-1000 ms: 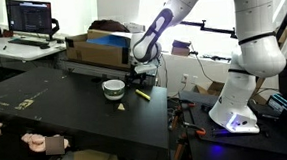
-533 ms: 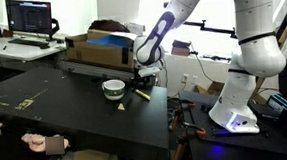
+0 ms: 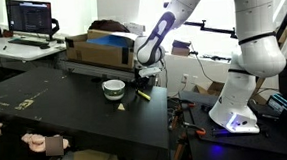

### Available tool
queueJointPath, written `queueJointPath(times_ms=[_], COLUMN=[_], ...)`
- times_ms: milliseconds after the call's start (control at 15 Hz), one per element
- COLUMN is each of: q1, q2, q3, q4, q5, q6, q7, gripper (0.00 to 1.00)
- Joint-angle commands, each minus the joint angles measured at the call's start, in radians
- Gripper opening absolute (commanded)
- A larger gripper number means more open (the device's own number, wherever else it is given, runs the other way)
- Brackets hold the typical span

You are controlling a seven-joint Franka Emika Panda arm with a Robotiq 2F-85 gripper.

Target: Move the white mug backwards, put the yellow marker inside the mug

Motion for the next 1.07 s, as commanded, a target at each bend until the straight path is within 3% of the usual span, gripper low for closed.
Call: queueJointPath(times_ms=[0,67,133,267,1000], q1=[0.005,0.006,0.006,0.009,0.021], q2=[-0.028,-0.026,-0.025,-0.027,-0.147], q3=[-0.002,-0.003,-0.004,-0.006,-0.025], q4=[-0.026,-0.025,-0.025,-0.026,-0.108], q5=[0.008,0.007,0.005,0.001,-0.008], q6=[0.016,0.014,0.013,0.013,0.0], q7=[-0.013,-0.012,-0.012,-0.01,0.021], gripper=[0.12,0.03,0.0,0.05,0.05])
